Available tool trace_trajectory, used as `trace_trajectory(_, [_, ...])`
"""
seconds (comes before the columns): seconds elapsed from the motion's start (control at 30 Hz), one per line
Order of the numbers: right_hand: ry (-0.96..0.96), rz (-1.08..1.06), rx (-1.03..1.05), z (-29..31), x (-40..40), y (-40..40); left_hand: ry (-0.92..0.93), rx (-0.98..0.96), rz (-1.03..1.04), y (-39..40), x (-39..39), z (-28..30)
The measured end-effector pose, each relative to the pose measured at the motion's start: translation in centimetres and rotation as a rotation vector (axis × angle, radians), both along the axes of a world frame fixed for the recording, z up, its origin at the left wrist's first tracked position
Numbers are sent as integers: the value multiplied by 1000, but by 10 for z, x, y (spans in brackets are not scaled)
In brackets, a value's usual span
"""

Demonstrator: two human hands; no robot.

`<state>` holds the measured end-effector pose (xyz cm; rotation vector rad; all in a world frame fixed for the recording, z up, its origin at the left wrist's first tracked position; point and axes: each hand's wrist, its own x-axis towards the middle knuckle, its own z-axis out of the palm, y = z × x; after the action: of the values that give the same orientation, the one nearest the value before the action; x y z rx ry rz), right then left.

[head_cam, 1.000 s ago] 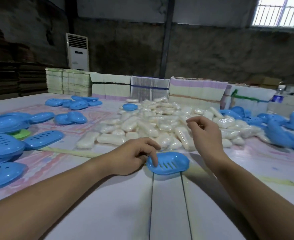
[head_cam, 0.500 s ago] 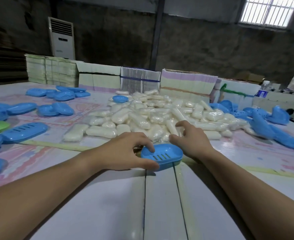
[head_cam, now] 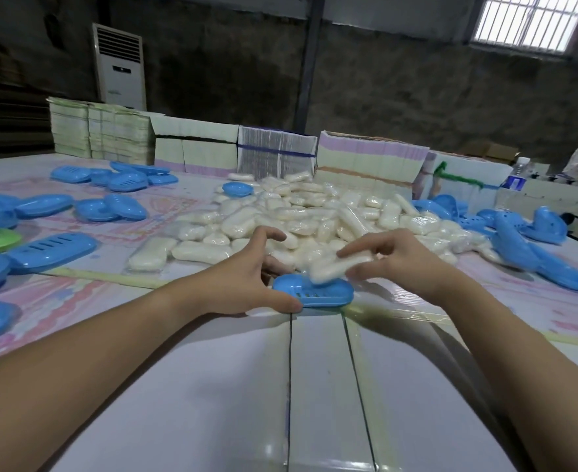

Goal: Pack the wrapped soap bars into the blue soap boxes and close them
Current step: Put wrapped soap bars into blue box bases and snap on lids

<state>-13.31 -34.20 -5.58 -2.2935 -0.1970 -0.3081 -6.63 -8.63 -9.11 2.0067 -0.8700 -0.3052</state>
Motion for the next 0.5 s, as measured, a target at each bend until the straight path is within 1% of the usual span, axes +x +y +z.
trace_trajectory(0.07, [46,43,-61,-3,0,9,4,1,3,0,1,-1])
trace_trajectory(0.17, [43,87,-160,-6,3,19,-18,14,-3,-1,5,-3])
trace_trajectory(0.3, [72,132,-168,-4,0,17,-128,50,-27,-2,7,-3])
trace_trajectory(0.43, [79,166,-188,-3,1,20,-151,41,-63,-1,5,-3])
trace_trajectory(0.5, [60,138,-210,2,0,14,-163,57,-66,-1,6,-2])
